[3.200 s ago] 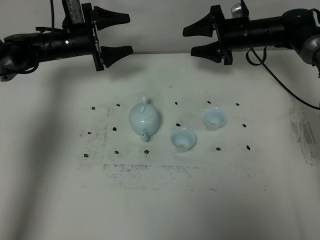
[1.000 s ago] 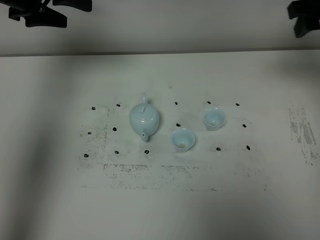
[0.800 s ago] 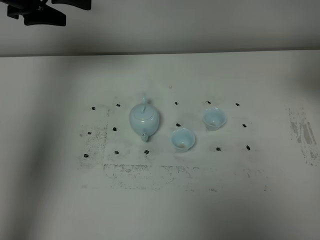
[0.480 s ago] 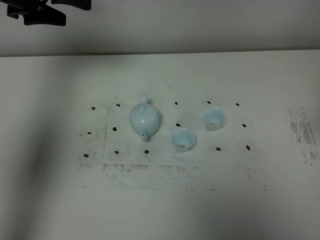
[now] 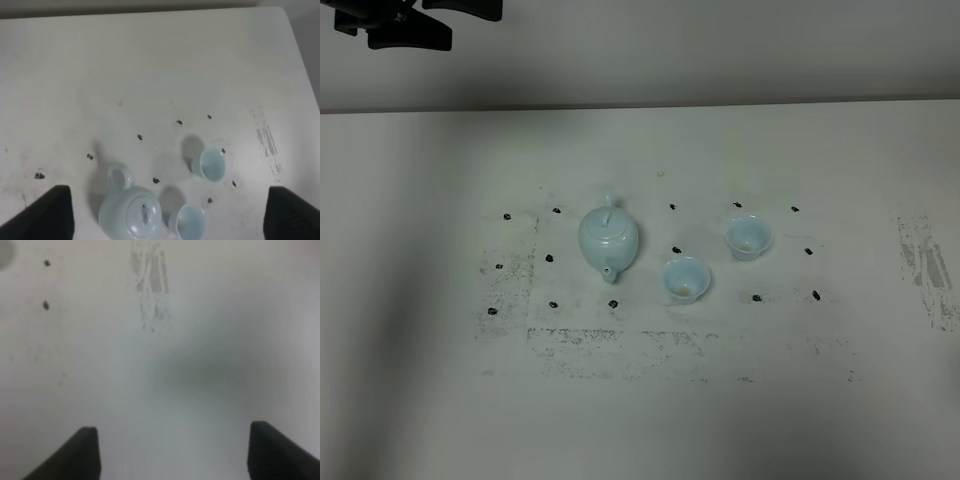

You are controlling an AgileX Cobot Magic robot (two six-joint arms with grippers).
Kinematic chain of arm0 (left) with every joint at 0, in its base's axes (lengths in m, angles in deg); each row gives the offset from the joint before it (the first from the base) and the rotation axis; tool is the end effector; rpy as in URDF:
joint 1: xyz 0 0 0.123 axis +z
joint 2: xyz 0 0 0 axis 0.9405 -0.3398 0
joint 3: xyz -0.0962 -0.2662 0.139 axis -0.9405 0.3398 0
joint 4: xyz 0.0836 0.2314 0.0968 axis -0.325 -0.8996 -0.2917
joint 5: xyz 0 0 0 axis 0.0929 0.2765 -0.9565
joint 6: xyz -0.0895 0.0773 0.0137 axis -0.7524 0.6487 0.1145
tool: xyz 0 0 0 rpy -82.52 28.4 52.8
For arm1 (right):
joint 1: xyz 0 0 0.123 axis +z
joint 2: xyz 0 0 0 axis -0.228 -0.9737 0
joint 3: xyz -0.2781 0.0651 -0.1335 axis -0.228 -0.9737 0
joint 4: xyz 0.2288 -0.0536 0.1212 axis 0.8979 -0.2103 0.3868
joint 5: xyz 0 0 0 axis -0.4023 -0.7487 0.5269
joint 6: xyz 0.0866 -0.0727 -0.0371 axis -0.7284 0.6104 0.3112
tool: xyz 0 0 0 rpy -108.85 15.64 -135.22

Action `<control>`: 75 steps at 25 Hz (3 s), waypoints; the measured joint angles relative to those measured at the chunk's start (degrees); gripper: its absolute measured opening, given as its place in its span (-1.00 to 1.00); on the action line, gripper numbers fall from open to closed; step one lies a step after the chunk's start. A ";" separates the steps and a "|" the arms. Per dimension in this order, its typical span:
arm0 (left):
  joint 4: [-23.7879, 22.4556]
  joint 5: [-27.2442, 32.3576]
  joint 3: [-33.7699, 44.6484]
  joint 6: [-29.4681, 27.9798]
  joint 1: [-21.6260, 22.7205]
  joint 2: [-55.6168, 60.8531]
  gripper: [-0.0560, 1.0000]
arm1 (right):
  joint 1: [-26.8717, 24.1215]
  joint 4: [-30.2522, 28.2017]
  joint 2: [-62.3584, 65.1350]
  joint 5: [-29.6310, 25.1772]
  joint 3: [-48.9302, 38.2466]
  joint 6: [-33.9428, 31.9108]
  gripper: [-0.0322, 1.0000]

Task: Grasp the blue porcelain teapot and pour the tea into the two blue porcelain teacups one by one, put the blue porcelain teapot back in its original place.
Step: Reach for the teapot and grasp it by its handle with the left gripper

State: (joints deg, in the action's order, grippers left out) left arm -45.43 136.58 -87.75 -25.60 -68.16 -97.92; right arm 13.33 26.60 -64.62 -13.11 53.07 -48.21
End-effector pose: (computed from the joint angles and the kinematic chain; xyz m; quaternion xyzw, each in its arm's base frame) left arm 0.4910 -0.0603 0.3624 0.0826 0.8959 -0.3264 0.2900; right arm 0.0870 -0.0149 0.3048 0.0565 0.9370 -0.0459 0.3418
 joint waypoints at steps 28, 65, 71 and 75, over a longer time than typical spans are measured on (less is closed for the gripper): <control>0.05 0.00 0.00 0.43 0.00 0.00 0.50 | 0.00 4.53 28.95 -1.27 -8.65 4.43 0.21; -1.54 -0.03 0.00 3.49 -1.22 0.11 0.48 | 0.00 4.63 31.74 -2.03 -8.84 5.52 -0.02; -12.66 -1.26 0.00 3.49 -9.30 0.11 0.44 | 0.00 4.63 31.74 -2.03 -8.84 5.52 -0.02; -22.20 -7.77 0.00 3.49 -17.35 -0.40 0.44 | 0.00 4.63 31.74 -2.03 -8.90 5.52 -0.02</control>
State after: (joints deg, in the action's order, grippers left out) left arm -67.63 128.81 -87.75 -22.11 -85.51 -98.32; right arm 13.33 31.23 -32.88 -15.14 44.18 -42.69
